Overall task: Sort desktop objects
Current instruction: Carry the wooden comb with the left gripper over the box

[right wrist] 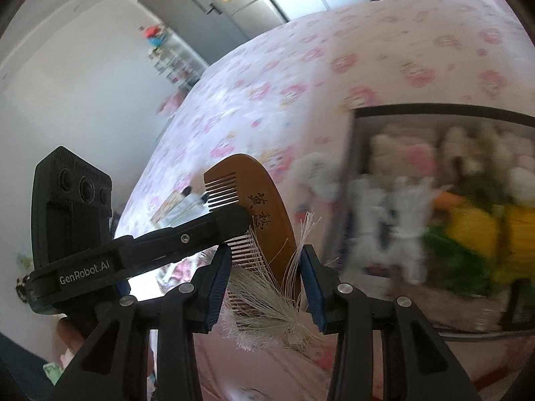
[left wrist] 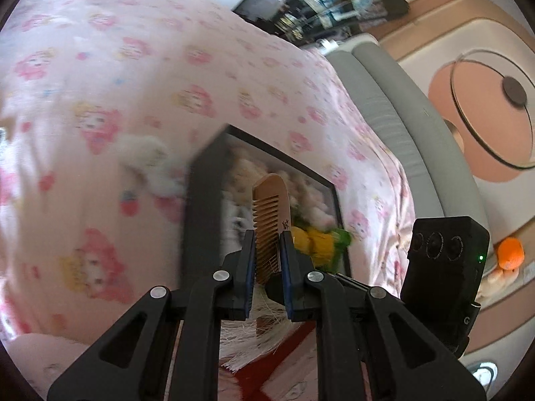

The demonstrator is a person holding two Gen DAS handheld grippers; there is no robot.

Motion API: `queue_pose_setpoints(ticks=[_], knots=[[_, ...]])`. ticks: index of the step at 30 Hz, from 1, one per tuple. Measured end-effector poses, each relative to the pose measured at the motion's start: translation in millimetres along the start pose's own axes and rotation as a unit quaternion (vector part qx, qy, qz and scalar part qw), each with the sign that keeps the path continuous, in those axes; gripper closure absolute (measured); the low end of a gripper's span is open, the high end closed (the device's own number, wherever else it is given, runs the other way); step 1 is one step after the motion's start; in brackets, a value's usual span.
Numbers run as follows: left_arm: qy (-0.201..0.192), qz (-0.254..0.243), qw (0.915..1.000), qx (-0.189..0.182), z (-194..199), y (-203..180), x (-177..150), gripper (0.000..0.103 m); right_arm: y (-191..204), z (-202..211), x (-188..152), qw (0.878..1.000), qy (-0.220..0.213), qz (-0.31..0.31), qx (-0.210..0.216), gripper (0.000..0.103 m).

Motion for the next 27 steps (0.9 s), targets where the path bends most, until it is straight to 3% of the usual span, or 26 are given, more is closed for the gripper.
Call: queue_pose_setpoints(ticks=[3, 7, 14, 21, 27], knots=[[0.01, -0.008, 0.9998, -0.015, -26.5, -22.5, -0.4, 0.09, -23.0, 18.1, 5.3, 1.0, -0.015, -0.01, -0.018, 0.065], [0.019, 0.018, 0.999, -0.036, -67.9, -40.5, 4.6, 0.091, -53.0, 32.5, 18.9, 0.999, -0.026, -0.018, -0.042, 0.065], [0.008, 0.034, 0.9988, -0.036, -112.2, -57.3, 9.9, 0.091, -100.1, 43.2, 44.3, 0.998, -0.023, -0.012, -0.049, 0.065], [0.02, 0.051, 0.9985, 0.006, -136.7, -41.5, -14.4, 0.091, -135.8, 18.8, 24.9, 0.999, 0.01, -0.029, -0.028, 0.065], [0.008, 0.05, 0.9984, 0.026, -126.9, -41.8, -24.8, 0.092, -125.5, 17.9, 17.9, 0.999, 0.016, 0.001, -0.03, 0.065]])
Point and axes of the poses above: each gripper's, at about its wrist camera, not at the fingertips, and z roughly against the way its jaws point, y to its left, x to its top, the point moved 4 cm from there along -z, roughly the way its jaws point, and after that the axes turned 6 degrees about -z, right-handed, at the moved point
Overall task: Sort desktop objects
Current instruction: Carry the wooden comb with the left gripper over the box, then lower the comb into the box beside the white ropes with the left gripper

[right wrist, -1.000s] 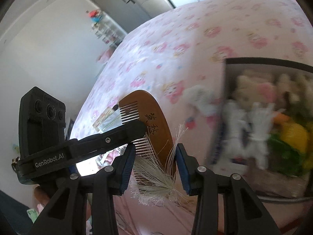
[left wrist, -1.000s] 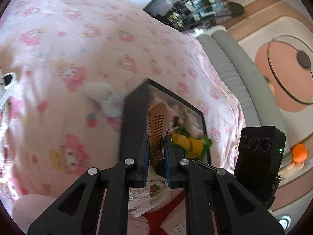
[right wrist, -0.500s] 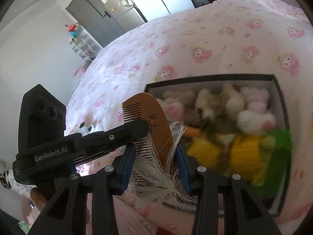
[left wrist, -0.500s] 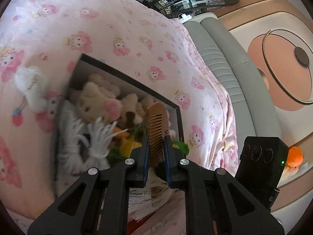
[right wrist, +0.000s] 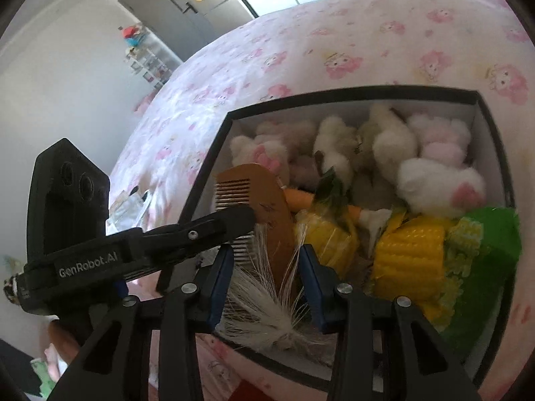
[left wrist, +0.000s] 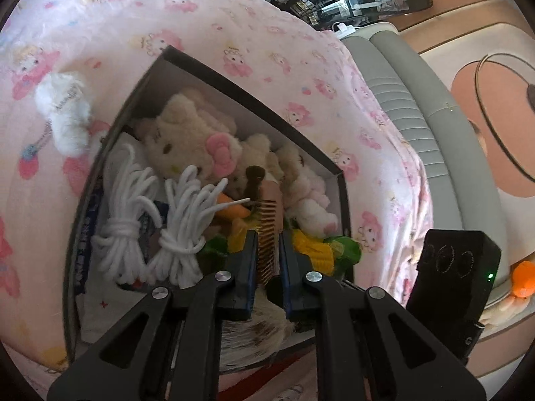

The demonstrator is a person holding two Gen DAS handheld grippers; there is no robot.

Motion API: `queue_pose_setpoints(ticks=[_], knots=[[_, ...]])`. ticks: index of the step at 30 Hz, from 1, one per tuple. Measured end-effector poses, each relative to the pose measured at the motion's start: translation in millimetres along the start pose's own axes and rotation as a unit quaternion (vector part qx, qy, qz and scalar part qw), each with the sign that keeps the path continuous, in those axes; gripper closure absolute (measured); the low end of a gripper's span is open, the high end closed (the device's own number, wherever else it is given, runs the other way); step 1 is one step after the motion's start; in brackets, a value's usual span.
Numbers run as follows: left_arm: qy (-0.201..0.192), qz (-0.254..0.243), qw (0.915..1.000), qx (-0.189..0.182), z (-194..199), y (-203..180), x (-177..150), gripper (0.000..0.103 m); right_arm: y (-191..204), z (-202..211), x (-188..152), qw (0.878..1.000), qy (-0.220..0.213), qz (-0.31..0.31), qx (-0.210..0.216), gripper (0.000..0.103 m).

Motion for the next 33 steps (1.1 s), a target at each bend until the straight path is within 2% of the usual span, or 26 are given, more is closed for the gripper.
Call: queue_pose_setpoints(ticks=[3, 10, 16, 23, 26, 30, 33], knots=[[-0.008, -0.002, 0.9999, 0.009, 7.8, -1.1, -6.5, 0.092, 4.8, 0.4, -4.0, 1.0, -0.003, 0.019, -0.009, 0.066], [-0.013, -0.002, 0.9993, 0.034, 21.7, 2.9, -21.0, 0.092, 18.7, -7.7, -14.9, 0.998, 0.022, 0.055, 0.003, 0.066], [-0.009, -0.012, 0.9981, 0.06, 31.0, 6.7, -30.1, 0.092, 21.3, -13.2, -24.8, 0.997, 0.051, 0.05, 0.027, 0.066], [0.007, 0.005, 0.9951, 0.099, 31.5, 23.9, -37.5, 0.092, 26.8, -18.4, -33.5, 0.996, 0.068, 0.057, 0.026, 0.066], [0.016, 0.008, 0.9935, 0.113, 31.3, 30.3, -41.6, 0.092, 24.8, -14.9, -32.5, 0.996, 0.066, 0.048, 0.037, 0.066], [0.034, 0.003, 0.9914, 0.127, 29.4, 34.8, -44.6, 0.092, 20.1, -4.1, -23.5, 0.996, 0.045, 0.023, 0.074, 0.066], [0.034, -0.007, 0.9922, 0.12, 33.0, 31.3, -42.1, 0.091, 16.4, -3.0, -16.6, 0.999, 0.015, 0.019, 0.046, 0.066]])
Point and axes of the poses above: each gripper's, at about its wrist camera, not at the fingertips, and z roughly against the way its jaws point, y to its left, x to its top, the point moved 4 cm from there along -z, roughly the way its jaws point, and after that the axes turned 6 degrees about -z, right-handed, at the moved point
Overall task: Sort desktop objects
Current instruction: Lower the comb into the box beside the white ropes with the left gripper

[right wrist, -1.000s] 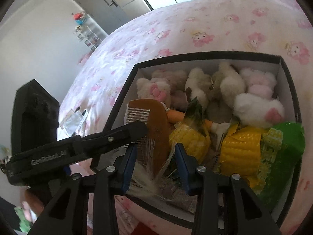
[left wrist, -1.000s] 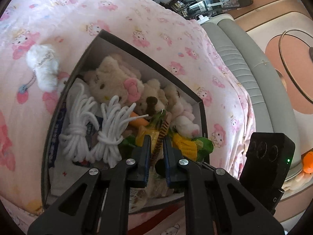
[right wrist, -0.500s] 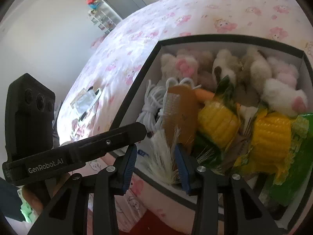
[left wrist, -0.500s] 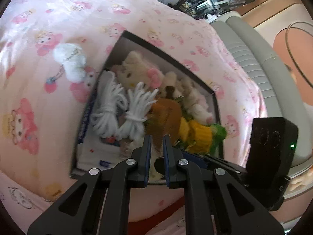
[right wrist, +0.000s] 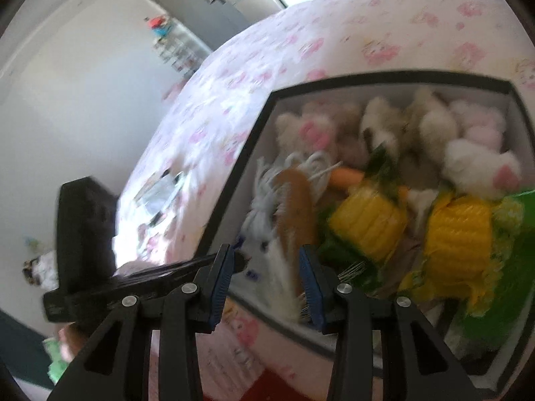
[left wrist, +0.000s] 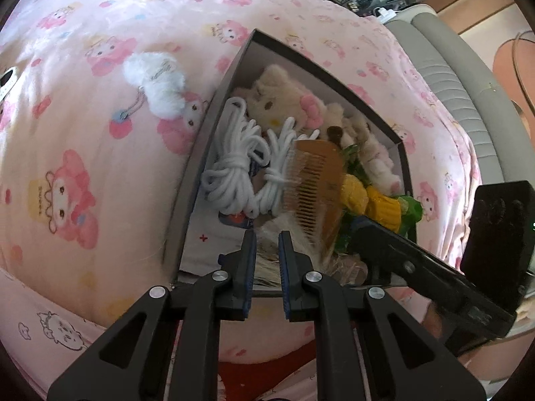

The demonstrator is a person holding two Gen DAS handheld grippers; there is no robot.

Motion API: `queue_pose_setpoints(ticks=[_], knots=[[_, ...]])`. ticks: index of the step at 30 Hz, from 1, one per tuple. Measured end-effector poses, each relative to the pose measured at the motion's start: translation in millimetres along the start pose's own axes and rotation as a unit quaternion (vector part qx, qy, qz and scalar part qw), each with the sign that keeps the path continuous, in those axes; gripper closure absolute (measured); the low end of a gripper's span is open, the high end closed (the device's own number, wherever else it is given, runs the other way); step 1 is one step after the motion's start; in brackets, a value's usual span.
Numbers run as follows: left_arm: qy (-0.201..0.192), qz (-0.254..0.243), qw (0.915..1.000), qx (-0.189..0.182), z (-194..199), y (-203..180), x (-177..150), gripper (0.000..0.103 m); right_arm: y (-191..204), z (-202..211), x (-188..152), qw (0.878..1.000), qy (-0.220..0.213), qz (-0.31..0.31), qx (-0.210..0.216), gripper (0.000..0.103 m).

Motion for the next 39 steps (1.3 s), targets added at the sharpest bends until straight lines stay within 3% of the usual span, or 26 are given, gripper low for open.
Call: queue_pose_setpoints(ticks=[6, 16, 22, 25, 30, 32, 35, 39], knots=[[-0.03, -0.022, 0.9993, 0.002, 11.0, -7.3, 21.2, 0.088, -10.6, -18.1, -4.4, 0.997, 0.016, 0.007, -0.075, 0.066], [-0.046, -0.088, 0.9943, 0.038, 0.0, -26.0, 54.8, 0.088, -19.6, -4.0, 2.4, 0.999, -0.011, -0.026, -0.037, 0.066], [-0.027, -0.116, 0.9919, 0.044, -20.9, -36.0, 60.5, 0.088, -21.1, -4.5, 1.8, 0.999, -0.01, -0.023, -0.039, 0.066], [-0.016, -0.124, 0.991, 0.047, -30.5, -41.4, 64.3, 0.077, -17.8, -10.4, 0.2, 0.999, -0.008, -0.022, -0.034, 0.066], [-0.016, -0.146, 0.9881, 0.045, -35.4, -54.4, 67.4, 0.069, -11.6, -12.7, -1.2, 0.999, -0.014, -0.009, -0.034, 0.066], [-0.004, -0.151, 0.9862, 0.068, -42.4, -55.9, 67.8, 0.069, -9.8, -13.4, -1.2, 0.999, -0.013, -0.005, -0.03, 0.066], [0.009, -0.161, 0.9764, 0.143, -48.4, -51.8, 66.8, 0.068, -8.0, -14.3, -0.6, 1.0, -0.009, -0.005, -0.021, 0.066], [0.03, -0.131, 0.9816, 0.135, -41.9, -41.6, 62.2, 0.067, -13.6, -10.8, 0.8, 0.999, -0.014, -0.013, -0.04, 0.066]])
Point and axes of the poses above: each gripper's, at about its wrist camera, not at the fingertips, and z roughly against the way its jaws point, y to its left, x to its top, the point moved 4 cm from there along -z, roughly the way its jaws point, and after that the axes turned 6 degrees about -z, right-handed, at the moved point
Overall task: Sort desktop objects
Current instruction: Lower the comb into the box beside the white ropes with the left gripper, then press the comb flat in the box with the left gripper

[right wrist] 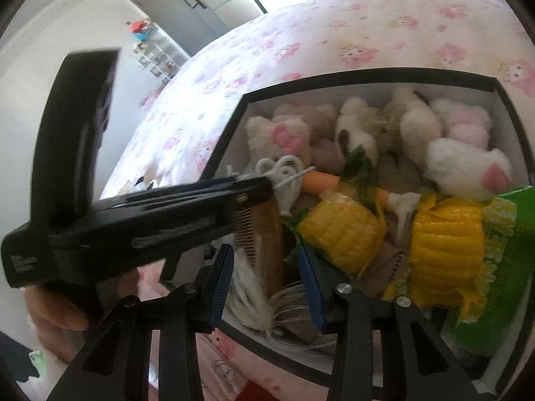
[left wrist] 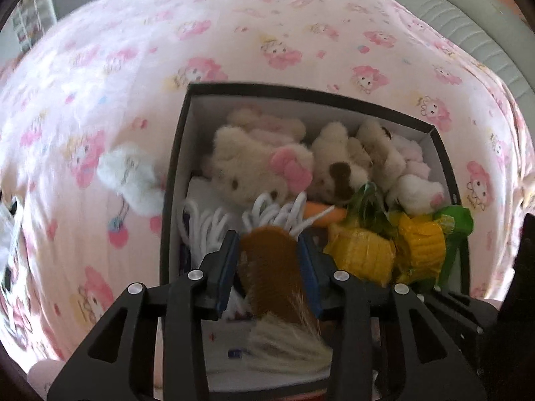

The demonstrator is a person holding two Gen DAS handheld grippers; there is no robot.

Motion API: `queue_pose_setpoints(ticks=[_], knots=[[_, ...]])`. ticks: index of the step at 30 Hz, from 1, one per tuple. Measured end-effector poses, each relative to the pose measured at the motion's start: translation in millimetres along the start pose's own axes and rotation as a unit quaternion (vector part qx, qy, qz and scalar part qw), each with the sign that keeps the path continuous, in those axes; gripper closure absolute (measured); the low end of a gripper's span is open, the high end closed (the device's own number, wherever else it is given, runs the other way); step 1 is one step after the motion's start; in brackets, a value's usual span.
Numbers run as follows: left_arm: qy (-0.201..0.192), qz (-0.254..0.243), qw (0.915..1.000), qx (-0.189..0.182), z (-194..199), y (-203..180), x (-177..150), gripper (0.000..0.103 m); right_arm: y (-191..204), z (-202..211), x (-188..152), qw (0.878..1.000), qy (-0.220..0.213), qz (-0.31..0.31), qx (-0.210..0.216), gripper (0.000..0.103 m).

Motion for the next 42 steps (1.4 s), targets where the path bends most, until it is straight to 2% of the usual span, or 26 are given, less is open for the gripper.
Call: queue_pose_setpoints(ticks=[3, 7, 12, 15, 18, 20, 25, 27, 28, 31, 32, 34, 38, 42], knots=[[0.016, 0.01, 0.9998, 0.003, -0.2, 8.6, -7.9, 0.068, -1.7, 1.1, 0.0, 1.0, 0.004, -0.004, -0.004, 0.066], [0.026, 0.025, 0.9991, -0.024, -2.0, 19.1, -15.7, 0.068, 1.3, -3.3, 0.8, 1.0, 0.004, 0.006, -0.015, 0.066], [-0.004, 0.005, 0.9985, -0.055, 9.8, 6.1, -18.0, 0.069, -3.5, -7.1, -0.9, 0.998, 0.002, 0.008, -0.056, 0.068], [-0.014, -0.019, 0.9972, -0.071, 15.0, -12.7, -19.2, 0.069, -6.9, -5.0, -0.9, 0.999, 0.002, 0.003, -0.05, 0.07], [-0.003, -0.03, 0.9982, -0.051, 8.5, -23.7, -21.4, 0.067, -10.1, -1.2, 0.3, 0.999, 0.0, -0.006, -0.051, 0.07], [-0.003, -0.033, 0.999, -0.03, 7.5, -23.4, -23.8, 0.066, -12.5, -1.0, -1.4, 0.998, 0.007, -0.004, -0.07, 0.07], [0.01, -0.04, 0.9991, -0.003, 9.5, -14.1, -31.9, 0.057, -18.5, 0.2, -6.1, 0.996, 0.012, -0.008, -0.093, 0.07], [0.01, -0.044, 0.9989, 0.009, 11.2, -11.1, -34.7, 0.058, -16.7, 4.1, -5.2, 0.995, 0.003, -0.002, -0.104, 0.07], [0.009, -0.046, 0.9989, 0.007, 12.5, -11.5, -36.4, 0.059, -16.1, 5.1, -4.5, 0.994, -0.002, 0.001, -0.106, 0.07], [0.004, -0.048, 0.9981, -0.038, 18.8, -18.4, -43.7, 0.059, -12.4, 17.9, -1.4, 0.993, -0.03, 0.01, -0.11, 0.07], [0.002, -0.051, 0.9978, -0.043, 20.2, -20.7, -46.5, 0.059, -11.9, 22.3, -0.9, 0.992, -0.04, 0.014, -0.115, 0.07], [0.004, -0.063, 0.9974, -0.036, 19.6, -26.6, -52.3, 0.059, -12.4, 26.5, 0.0, 0.99, -0.051, 0.02, -0.127, 0.07], [0.022, -0.066, 0.9975, -0.015, 7.5, -28.0, -59.7, 0.059, -17.6, 19.2, 0.1, 0.991, -0.036, 0.013, -0.129, 0.07], [0.026, -0.067, 0.9974, 0.007, 7.2, -25.8, -59.9, 0.054, -16.9, 17.8, -2.3, 0.99, -0.035, 0.015, -0.136, 0.07]])
Point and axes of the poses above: each gripper's, at about its wrist camera, not at the fingertips, and z roughly against the way its jaws point, y to its left, x to its top, the point moved 4 cm from there along -z, roughly the way its jaws point, and after that the axes turned 6 degrees about -z, right-handed, at the moved point
